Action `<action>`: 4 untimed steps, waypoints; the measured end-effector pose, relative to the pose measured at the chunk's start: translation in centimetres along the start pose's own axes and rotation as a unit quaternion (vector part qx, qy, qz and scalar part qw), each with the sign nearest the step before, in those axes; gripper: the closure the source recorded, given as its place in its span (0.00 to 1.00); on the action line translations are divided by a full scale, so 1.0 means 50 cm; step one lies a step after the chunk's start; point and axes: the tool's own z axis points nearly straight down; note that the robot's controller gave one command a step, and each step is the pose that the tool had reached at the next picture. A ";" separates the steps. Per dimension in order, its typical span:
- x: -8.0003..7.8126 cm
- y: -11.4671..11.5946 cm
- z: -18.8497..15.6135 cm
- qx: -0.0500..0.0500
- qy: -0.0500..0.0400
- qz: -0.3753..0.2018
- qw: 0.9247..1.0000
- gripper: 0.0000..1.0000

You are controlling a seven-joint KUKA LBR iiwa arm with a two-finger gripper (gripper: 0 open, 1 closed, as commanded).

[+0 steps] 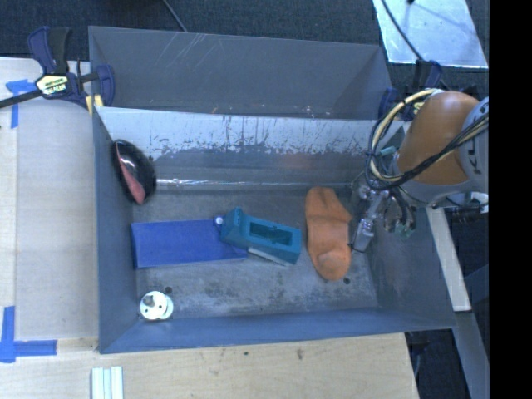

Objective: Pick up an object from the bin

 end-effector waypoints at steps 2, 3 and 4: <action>-0.029 0.091 -0.006 0.000 0.000 -0.013 1.000 1.00; -0.029 0.091 -0.006 0.000 0.000 -0.013 1.000 1.00; 0.005 0.079 -0.093 0.000 0.004 -0.022 1.000 1.00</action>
Offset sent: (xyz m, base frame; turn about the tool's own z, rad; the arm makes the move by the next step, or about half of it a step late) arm 0.0275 0.0390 0.0027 -0.0243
